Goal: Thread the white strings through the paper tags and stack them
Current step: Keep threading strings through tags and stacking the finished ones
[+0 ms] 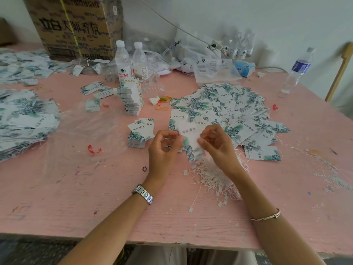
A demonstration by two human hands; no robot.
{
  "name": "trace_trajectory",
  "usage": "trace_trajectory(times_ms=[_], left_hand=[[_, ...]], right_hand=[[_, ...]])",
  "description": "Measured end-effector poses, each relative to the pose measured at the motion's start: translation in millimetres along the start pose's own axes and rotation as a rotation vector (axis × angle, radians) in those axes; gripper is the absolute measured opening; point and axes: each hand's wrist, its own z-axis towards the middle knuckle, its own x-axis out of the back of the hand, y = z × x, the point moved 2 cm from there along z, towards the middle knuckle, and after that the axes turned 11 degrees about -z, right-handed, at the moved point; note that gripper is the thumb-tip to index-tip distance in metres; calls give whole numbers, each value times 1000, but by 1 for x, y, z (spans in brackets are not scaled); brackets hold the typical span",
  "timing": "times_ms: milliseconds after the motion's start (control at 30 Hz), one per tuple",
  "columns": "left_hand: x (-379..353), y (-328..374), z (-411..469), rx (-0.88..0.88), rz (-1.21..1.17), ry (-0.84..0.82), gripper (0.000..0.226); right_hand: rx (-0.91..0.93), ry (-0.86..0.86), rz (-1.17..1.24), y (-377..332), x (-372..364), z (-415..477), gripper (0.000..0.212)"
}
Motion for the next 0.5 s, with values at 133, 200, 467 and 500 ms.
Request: trace_trajectory(times_ms=[133,200,467,500], left_hand=[[-2,1,1,-30,60,-23,10],[-3,0,0,-53,131,-53,8],[-8,-4,-10,-220,539,-352,9],[-9,-5,-11,-222,611,-383,11]], right_hand=[[-4,263,-209,7,17,4,13],[-2,415,-467,11,30,6,13],[-347,607,-911,34,74,9,31],[-394,596,-938,36,77,8,34]])
